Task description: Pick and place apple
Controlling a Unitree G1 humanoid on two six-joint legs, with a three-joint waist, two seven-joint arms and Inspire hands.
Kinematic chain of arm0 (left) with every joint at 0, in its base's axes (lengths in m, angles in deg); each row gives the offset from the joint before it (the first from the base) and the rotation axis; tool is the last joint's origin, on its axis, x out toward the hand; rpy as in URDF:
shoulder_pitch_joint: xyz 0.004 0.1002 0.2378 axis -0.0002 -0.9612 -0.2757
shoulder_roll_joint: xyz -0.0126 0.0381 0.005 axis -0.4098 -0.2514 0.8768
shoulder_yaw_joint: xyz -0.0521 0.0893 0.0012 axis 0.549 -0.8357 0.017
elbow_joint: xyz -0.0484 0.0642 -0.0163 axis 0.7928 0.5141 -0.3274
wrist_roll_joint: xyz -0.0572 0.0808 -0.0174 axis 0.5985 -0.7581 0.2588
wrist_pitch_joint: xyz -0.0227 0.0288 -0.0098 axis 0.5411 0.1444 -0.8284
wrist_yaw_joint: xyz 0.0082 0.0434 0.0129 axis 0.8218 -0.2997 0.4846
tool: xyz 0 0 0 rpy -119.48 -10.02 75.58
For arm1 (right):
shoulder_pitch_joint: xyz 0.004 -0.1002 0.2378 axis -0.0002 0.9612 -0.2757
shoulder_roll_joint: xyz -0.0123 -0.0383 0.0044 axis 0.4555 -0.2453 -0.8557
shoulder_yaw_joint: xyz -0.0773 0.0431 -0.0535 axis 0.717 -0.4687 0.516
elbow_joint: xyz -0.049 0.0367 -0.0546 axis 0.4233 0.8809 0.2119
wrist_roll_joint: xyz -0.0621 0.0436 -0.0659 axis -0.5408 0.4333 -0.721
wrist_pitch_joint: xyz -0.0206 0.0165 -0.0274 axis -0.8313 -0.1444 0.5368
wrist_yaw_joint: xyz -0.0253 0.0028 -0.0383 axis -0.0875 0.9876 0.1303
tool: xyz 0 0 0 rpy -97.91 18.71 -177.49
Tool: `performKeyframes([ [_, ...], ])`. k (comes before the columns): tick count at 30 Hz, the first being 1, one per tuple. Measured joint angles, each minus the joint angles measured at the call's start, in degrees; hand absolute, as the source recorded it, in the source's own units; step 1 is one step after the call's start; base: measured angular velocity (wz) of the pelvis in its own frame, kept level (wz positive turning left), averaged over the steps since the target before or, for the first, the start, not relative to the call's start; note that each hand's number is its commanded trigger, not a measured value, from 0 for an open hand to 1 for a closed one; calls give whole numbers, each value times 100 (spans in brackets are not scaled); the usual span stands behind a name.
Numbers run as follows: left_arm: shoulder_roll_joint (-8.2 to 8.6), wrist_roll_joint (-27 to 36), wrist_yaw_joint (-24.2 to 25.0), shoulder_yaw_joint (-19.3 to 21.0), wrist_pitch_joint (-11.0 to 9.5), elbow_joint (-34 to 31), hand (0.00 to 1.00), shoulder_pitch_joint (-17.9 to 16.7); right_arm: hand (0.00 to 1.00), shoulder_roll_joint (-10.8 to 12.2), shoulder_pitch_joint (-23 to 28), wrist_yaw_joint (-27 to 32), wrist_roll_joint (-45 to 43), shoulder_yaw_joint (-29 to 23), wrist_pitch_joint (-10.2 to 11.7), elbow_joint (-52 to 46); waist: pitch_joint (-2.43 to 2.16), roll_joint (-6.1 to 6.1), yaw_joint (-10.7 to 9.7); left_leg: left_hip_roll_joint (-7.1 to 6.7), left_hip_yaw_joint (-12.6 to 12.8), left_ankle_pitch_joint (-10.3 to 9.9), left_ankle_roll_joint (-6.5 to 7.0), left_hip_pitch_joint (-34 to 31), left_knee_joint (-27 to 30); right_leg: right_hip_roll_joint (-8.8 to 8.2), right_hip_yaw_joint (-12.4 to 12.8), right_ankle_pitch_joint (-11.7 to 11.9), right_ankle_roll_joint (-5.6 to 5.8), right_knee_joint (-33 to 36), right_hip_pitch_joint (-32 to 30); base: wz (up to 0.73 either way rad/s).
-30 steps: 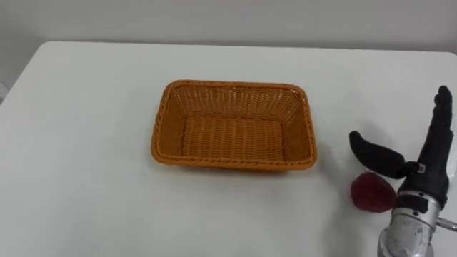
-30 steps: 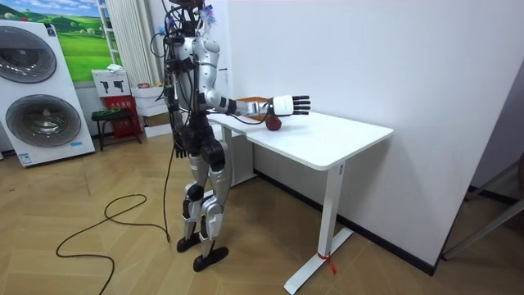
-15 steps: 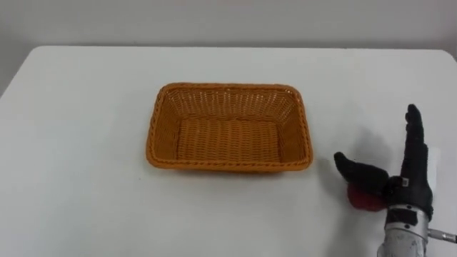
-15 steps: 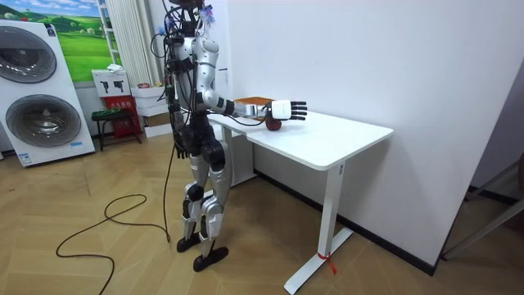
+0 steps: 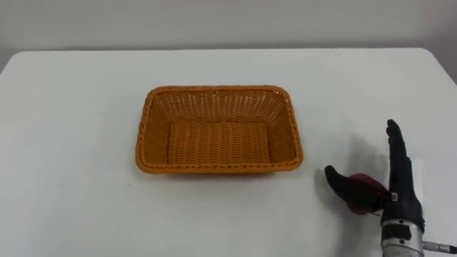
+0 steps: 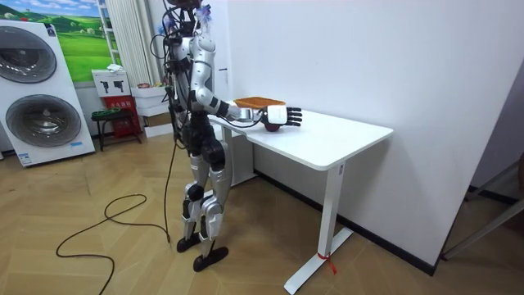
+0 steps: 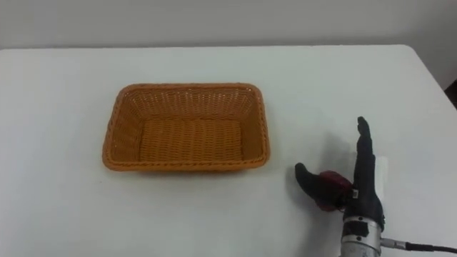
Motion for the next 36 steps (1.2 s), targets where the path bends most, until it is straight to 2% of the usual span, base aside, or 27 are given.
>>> performKeyframes([
  [6, -9, 122, 2, 29, -186, 1, 0, -8, 0, 0, 51, 22, -110, 5, 270, 156, 0, -1, -6, 16, 73, 0, 0, 15, 0, 2, 54, 20, 20, -7, -12, -6],
  [8, -11, 195, 2, 29, -199, 4, 0, -6, 0, 3, 68, 60, -129, 8, 325, 224, 2, 2, -6, 12, 77, 0, 0, 19, 0, 7, 55, 25, 29, -7, -11, 0],
  [14, -14, 312, 1, 26, -240, 22, 0, -24, 0, 12, 72, 246, -273, 29, 667, 567, 3, 4, -2, 9, 100, 1, 2, 34, 1, 5, 53, 41, 49, -4, 5, 0],
  [15, -14, 326, -2, 27, -265, 26, 0, -27, 43, 12, 73, 269, -277, 29, 684, 595, 4, 5, -2, 10, 115, 6, 12, 26, 2, 4, 53, 47, 53, -4, -3, 0],
  [17, -14, 325, -5, 27, -308, 31, 0, -27, 100, 12, 73, 332, -280, 30, 717, 662, 4, 7, 3, 10, 149, 12, 21, -12, 7, 3, 62, 62, 60, -4, -17, 0],
  [22, -13, 309, -5, 37, -317, 30, 0, -27, 100, -20, 141, 529, -431, 21, 774, 1009, 4, 9, 6, 12, 220, 27, 48, -25, 12, -1, 105, 98, 82, 4, -52, -6],
  [23, -12, 307, -5, 40, -320, 41, 0, -25, 100, -23, 179, 607, -498, 37, 908, 1174, 0, 22, 10, 8, 223, 33, 59, -26, 5, -2, 109, 104, 85, 7, -69, -5],
  [25, -13, 305, -7, 55, -320, 73, 0, -30, 100, -46, 165, 754, -621, -21, 927, 1222, -21, 60, 6, 7, 226, 45, 79, -30, 5, 1, 132, 132, 92, 2, -84, -2],
  [29, -38, 311, -40, 76, -320, 143, 0, -30, 100, -249, 149, 1146, -928, -132, 948, 1482, -51, 105, 27, -9, 225, 59, 102, -6, 7, -9, 114, 140, 103, 0, -47, 6],
  [36, -42, 313, -142, 70, -323, 269, 0, -41, 100, -275, 149, 1571, -1026, -217, 952, 1723, -39, 87, 42, -12, 216, 60, 104, 85, 1, -7, 79, 140, 103, -21, 58, 1],
])
